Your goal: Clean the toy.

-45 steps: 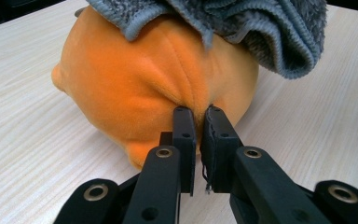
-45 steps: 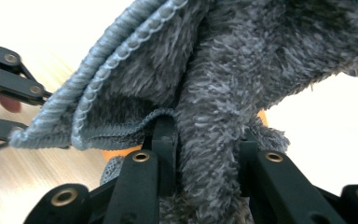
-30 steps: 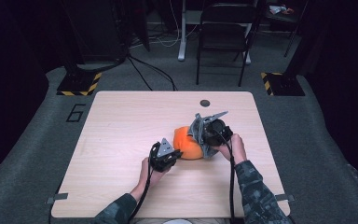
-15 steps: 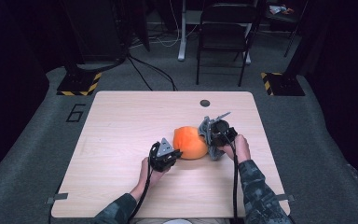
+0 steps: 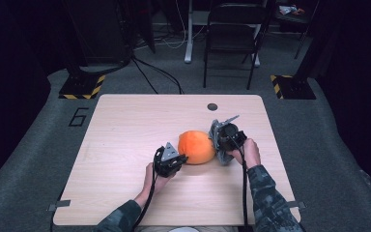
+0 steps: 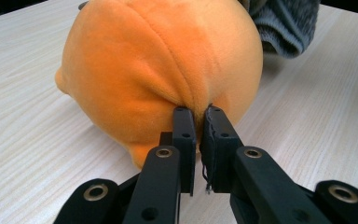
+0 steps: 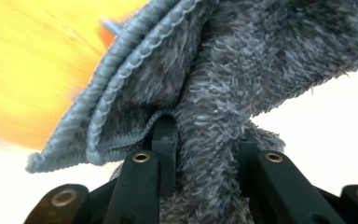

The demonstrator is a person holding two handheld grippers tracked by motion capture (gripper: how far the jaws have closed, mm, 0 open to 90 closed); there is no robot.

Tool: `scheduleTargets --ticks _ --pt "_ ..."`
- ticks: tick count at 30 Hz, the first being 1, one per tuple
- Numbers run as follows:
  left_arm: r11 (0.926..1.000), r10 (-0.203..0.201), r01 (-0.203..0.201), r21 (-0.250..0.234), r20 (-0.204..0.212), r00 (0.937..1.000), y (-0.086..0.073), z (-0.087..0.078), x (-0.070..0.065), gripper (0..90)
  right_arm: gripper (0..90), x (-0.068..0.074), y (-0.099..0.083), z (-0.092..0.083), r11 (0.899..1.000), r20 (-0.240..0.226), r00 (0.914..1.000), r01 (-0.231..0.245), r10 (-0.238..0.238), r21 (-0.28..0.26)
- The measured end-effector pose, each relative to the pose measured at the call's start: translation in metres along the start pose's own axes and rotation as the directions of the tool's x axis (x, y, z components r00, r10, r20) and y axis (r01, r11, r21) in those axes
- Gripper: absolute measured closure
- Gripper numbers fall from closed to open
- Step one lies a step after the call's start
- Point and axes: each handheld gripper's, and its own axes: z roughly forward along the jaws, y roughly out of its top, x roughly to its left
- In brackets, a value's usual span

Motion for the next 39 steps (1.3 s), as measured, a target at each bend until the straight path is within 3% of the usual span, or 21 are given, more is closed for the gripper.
scheduleTargets --ticks 6,13,15,18,21,24,28,29,32,34,36,39 --pt "1.0 0.001 -0.001 -0.001 -0.001 1.0 0.0 0.0 0.0 83.9 70.3 0.016 0.013 -0.028 0.993 -0.032 0.998 0.052 -0.055 -0.108" --pt "1.0 0.0 0.0 -0.002 0.001 1.0 0.0 0.0 -0.002 83.8 70.1 0.046 0.024 -0.042 0.969 -0.07 0.9886 0.115 -0.133 -0.221" --pt "1.0 0.003 -0.003 -0.004 -0.002 1.0 0.0 0.0 -0.002 83.7 70.0 0.051 0.026 -0.039 0.968 -0.076 0.9872 0.121 -0.141 -0.222" --pt "0.9999 0.014 -0.014 -0.008 -0.007 0.9999 0.001 0.0 -0.003 83.4 70.0 0.056 0.024 -0.028 0.972 -0.005 0.9874 0.155 -0.158 -0.177" --pt "0.9998 0.017 -0.017 -0.012 -0.012 0.9998 0.001 0.0 -0.004 82.1 69.9 0.052 0.021 -0.022 0.977 0.017 0.9905 0.137 -0.136 -0.161" --pt "0.9992 0.038 -0.038 -0.008 -0.04 0.9985 0.003 -0.001 -0.006 71.8 69.9 0.047 0.019 -0.019 0.979 0.011 0.9923 0.124 -0.124 -0.162" --pt "0.9957 0.093 -0.093 0.007 -0.119 0.9885 0.004 0.0 -0.013 57.8 70.0 0.044 0.018 -0.013 0.979 0.009 0.9934 0.114 -0.114 -0.169" --pt "0.9949 0.101 -0.1 0.01 -0.141 0.9849 0.004 0.0 -0.015 56.4 70.0 0.045 0.017 -0.013 0.982 0.0 0.9956 0.092 -0.093 -0.168" --pt "0.9934 0.114 -0.115 0.005 -0.196 0.974 0.003 0.0 -0.017 54.2 70.1 0.043 0.017 -0.013 0.982 -0.005 0.9955 0.093 -0.095 -0.167" --pt "0.9948 0.1 -0.102 0.004 -0.218 0.9707 0.002 -0.001 -0.016 52.8 70.1 0.042 0.017 -0.012 0.983 -0.006 0.9961 0.086 -0.089 -0.162" --pt "0.9959 0.088 -0.091 -0.003 -0.222 0.9711 0.003 -0.002 -0.013 52.0 70.1 0.039 0.016 -0.011 0.982 -0.009 0.9956 0.091 -0.094 -0.168" --pt "0.9972 0.073 -0.069 0.029 -0.19 0.979 0.0 0.006 -0.012 51.7 70.1 0.037 0.015 -0.01 0.982 -0.024 0.9967 0.072 -0.077 -0.173"
